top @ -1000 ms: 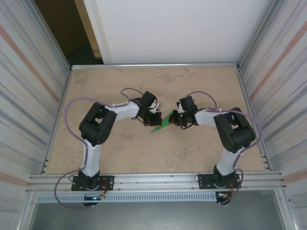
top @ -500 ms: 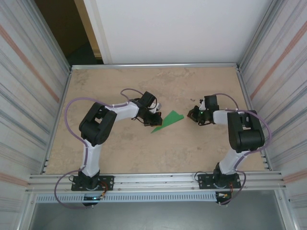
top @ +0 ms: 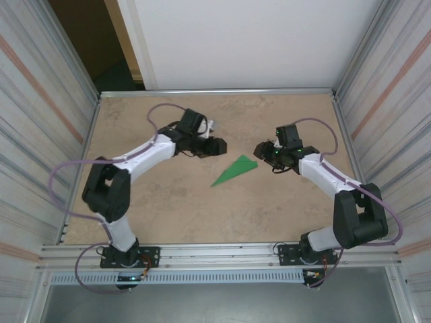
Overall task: Fold a paper plane with a square sheet of paper (pick it up from the middle)
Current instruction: Turn over a paper plane at the center of the table.
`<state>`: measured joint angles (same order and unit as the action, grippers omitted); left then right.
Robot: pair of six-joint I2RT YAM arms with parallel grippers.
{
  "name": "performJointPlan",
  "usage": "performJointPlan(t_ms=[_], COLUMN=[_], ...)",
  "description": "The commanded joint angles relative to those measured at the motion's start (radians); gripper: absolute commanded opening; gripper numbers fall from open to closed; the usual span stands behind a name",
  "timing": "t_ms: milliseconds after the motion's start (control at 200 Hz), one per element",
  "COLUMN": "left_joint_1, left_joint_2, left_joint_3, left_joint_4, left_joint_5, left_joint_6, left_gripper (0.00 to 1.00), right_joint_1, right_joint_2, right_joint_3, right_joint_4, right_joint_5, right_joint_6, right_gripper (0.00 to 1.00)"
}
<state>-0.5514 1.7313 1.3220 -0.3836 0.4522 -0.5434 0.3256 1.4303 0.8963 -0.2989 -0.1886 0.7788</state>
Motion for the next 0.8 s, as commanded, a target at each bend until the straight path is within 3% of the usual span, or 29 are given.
performJointPlan(t_ms=[0, 281, 581, 797], left_joint_1=[0.055, 0.154, 0.163, 0.168], left_joint_2=[-0.063, -0.178, -0.184, -0.171], left_joint_3=[-0.090, -0.252, -0.284, -0.288], left_joint_4=[-0.044, -0.031, -0.044, -0.046], left_joint_5=[-0.094, -0.173, -0.183, -0.175], left_joint_6=[0.010, 0.030, 0.075, 0.085], left_gripper=[0.69, 0.85, 0.89, 0.89], right_joint_1=[0.077, 0.242, 0.295, 0.305], right_joint_2=[0.055, 0.262, 0.459, 0.499], right_joint_3=[0.084, 0.297, 0.492, 0.515], right_joint_4=[-0.160, -0.326, -0.456, -0.510], right_joint_5=[0.092, 0.230, 0.266, 0.282], right_joint_6=[0.149, 0.436, 0.523, 0.580], right_gripper=[0.56, 0.63, 0.65, 0.60])
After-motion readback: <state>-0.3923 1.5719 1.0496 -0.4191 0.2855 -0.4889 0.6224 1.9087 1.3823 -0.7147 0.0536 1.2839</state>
